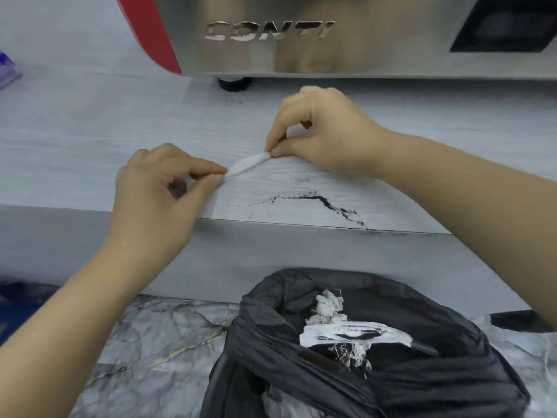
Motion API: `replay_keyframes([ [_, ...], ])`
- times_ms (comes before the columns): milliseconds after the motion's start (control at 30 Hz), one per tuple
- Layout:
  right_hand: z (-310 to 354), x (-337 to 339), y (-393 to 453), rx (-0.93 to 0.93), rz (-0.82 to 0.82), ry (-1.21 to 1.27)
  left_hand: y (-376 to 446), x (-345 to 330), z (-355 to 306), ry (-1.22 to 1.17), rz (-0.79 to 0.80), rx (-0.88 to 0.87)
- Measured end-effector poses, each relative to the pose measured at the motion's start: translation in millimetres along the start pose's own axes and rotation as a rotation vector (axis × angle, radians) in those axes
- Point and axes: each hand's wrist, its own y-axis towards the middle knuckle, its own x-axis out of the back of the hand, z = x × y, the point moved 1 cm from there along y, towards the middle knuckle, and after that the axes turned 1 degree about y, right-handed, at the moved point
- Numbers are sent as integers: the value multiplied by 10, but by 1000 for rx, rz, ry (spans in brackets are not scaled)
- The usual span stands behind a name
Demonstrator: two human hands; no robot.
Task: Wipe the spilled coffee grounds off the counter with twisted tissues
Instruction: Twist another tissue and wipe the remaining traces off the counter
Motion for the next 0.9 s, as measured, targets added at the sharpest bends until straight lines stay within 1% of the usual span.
replay_keyframes([
  [100, -34, 54, -66, 18, 8, 10, -144, -94, -121, -7, -51, 24],
  [167, -69, 129, -197, 27, 17, 7, -215, -187, -230, -2, -57, 20],
  [333, -154, 338, -658, -2, -19, -35, -276, -422, -510, -46, -16, -28],
  [567, -122, 589, -1332, -103, -77, -99, -326, -670, -849, -78, 68, -151],
  [700, 15, 611, -1682, -171, -162, -147, -432, -720, -1002, -38, 96, -232],
  [800, 235, 452, -2031, -188, -206, -225, -752, -753, -991, 8, 175, -318],
  [833, 311, 335, -2176, -191, -186, -242, -900, -771, -955, 7, 219, -322],
  [900, 418, 69, -2461, -237, -142, -222, -1149, -805, -864, -13, 297, -273],
])
